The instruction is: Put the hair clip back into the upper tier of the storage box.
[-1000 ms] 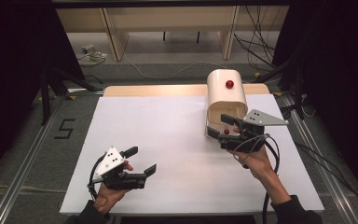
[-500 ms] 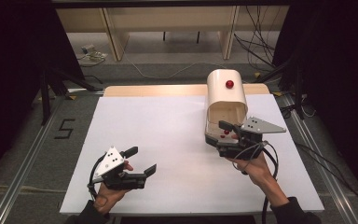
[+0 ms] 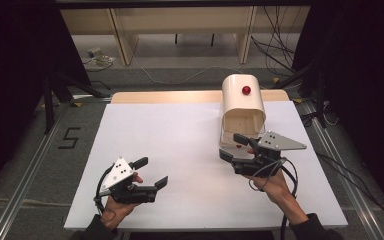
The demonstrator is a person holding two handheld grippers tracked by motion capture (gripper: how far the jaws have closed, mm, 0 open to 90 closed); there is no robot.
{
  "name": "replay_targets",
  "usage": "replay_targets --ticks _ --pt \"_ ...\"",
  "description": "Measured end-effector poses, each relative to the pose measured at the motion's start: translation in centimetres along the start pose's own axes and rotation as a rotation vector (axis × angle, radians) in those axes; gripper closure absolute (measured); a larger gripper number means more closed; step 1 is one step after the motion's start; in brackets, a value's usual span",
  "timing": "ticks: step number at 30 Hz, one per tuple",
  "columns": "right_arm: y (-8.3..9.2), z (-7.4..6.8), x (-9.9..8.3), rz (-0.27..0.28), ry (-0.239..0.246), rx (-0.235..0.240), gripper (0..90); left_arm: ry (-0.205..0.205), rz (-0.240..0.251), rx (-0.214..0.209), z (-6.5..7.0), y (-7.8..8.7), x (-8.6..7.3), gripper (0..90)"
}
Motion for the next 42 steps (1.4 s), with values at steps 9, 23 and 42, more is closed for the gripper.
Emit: replay_targets --ticks 9,23,42 --pt "0.2 -0.3 -0.7 0.002 0.005 0.007 27.3 -0.001 -0.001 0.000 0.0 0.0 0.0 8.8" --pt "0.6 -0.1 -1.7 0.002 0.000 0.003 27.3 0.001 -0.002 -0.001 0.0 0.0 0.0 8.8" --pt "1.5 0.6 -2.8 -0.007 0.004 -0.011 27.2 -0.001 -0.004 -0.004 0.0 0.0 0.0 8.8"
Point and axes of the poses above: each handheld gripper's, and its own axes: y roughly backward along the jaws, x roughly out of its top, z roughly to its right, the point moved 6 cm from there along -y, roughly forward along the jaws, and after that the axes turned 13 degrees about -x, right-handed, at the moved point
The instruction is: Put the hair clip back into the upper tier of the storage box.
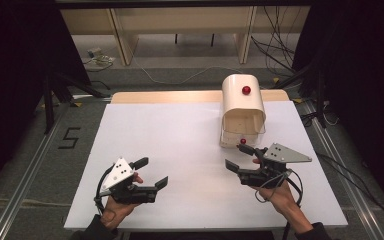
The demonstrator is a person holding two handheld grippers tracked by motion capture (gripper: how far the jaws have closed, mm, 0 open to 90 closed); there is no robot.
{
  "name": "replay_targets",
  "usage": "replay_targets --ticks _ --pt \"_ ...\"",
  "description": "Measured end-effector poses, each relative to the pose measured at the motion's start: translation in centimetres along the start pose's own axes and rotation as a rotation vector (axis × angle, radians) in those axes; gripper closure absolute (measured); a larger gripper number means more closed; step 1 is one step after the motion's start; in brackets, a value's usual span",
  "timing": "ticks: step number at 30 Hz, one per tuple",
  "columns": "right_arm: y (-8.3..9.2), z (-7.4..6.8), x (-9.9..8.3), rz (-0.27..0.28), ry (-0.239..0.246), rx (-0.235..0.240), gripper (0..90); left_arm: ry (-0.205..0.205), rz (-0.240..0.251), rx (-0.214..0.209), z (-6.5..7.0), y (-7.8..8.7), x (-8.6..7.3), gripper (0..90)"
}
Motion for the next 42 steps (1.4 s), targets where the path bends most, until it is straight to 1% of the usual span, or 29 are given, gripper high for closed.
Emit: replay_targets --ticks 4,13,20,23,30,31,35,39,42 --pt "0.2 0.4 -0.4 -0.004 0.004 -0.015 27.2 -0.001 0.001 -0.001 0.0 0.0 0.0 8.9" --pt "0.5 0.6 -1.2 -0.019 0.011 -0.020 26.6 -0.001 -0.006 -0.004 0.0 0.0 -0.1 8.8" --pt "0.8 0.8 -1.6 -0.011 0.021 -0.034 26.2 0.000 -0.010 -0.007 0.0 -0.1 -0.1 8.8" --pt "0.9 0.8 -1.7 -0.007 0.019 -0.033 25.7 0.003 -0.009 -0.009 0.0 -0.1 -0.1 8.8" --pt "1.0 0.8 -2.2 -0.023 0.025 -0.040 25.4 0.004 -0.013 -0.013 0.1 -0.1 -0.1 8.8" --pt "1.0 0.8 -2.2 -0.018 0.022 -0.037 25.3 0.003 -0.014 -0.012 0.1 -0.2 -0.1 8.8" --pt "1.1 1.0 -2.6 -0.036 0.020 -0.042 25.0 0.002 -0.017 -0.014 0.1 -0.2 -0.2 8.8" --pt "1.2 0.9 -2.8 -0.039 0.018 -0.042 25.0 0.003 -0.019 -0.014 0.1 -0.2 -0.2 8.8" --pt "1.2 0.9 -2.9 -0.039 0.025 -0.044 25.0 0.004 -0.022 -0.017 0.1 -0.2 -0.2 8.8"
Point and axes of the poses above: each handheld gripper's, and its own axes: y roughly backward along the jaws, x roughly out of its top, z roughly to its right, the point moved 6 cm from there along -y, roughly forward along the jaws, and after that the axes turned 13 degrees about -x, right-handed, at the moved point
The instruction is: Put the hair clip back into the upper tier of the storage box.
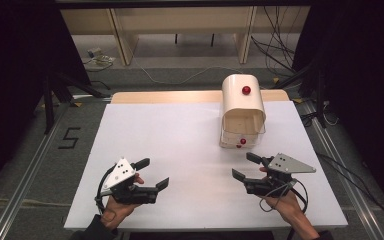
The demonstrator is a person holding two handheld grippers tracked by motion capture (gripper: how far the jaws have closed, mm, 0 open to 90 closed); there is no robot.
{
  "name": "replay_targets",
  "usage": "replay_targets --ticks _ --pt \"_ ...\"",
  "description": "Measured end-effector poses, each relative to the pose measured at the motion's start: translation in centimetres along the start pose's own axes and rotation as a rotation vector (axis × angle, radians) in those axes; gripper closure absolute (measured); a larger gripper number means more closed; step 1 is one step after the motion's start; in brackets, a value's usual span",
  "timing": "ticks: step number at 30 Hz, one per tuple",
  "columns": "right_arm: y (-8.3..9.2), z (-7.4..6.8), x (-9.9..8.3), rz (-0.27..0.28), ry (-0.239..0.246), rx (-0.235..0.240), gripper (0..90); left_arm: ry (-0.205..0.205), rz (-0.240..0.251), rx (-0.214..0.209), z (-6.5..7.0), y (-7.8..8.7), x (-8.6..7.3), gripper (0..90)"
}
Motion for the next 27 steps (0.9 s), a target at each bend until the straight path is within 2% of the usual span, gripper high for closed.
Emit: replay_targets --ticks 14,27 --pt "0.3 0.4 -1.6 -0.041 -0.007 -0.009 24.9 0.003 -0.015 -0.015 0.1 -0.1 -0.2 8.8" --pt "0.7 0.6 -2.0 -0.029 -0.015 -0.016 24.9 0.001 -0.018 -0.015 0.1 -0.2 -0.2 8.9"
Point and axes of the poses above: each handheld gripper's, and its own axes: y roughly backward along the jaws, x roughly out of its top, z roughly to its right, the point moved 6 cm from there along -y, roughly forward along the jaws, and after that the axes turned 13 degrees about -x, right-handed, at the moved point
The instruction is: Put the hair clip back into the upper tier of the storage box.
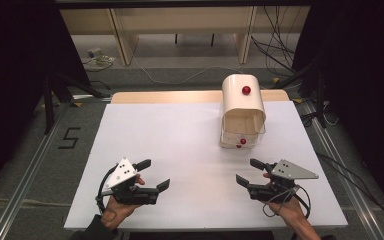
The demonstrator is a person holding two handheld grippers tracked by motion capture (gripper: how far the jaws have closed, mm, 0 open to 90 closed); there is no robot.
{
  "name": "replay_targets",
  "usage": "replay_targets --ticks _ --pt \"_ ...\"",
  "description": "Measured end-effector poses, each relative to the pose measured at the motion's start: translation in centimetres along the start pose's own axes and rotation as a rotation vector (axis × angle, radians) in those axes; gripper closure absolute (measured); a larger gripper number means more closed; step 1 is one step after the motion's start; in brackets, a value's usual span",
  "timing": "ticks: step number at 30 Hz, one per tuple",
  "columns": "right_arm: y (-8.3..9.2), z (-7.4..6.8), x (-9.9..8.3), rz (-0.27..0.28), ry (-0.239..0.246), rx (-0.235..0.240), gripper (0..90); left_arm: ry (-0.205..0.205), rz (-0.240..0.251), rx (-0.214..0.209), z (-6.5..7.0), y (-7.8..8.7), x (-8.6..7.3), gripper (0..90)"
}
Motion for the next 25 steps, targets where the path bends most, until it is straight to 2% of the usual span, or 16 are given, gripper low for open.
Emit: replay_targets --ticks 25 --pt "0.07 0.07 0.22 0.014 -0.001 -0.008 25.0 -0.001 0.001 0.001 0.01 -0.03 0.01 8.8"
Point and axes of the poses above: each handheld gripper's, and its own axes: y roughly backward along the jaws, x roughly out of its top, z roughly to its right, the point moved 6 cm from there along -y, roughly forward along the jaws, and after that the axes turned 13 degrees about -x, right-handed, at the moved point
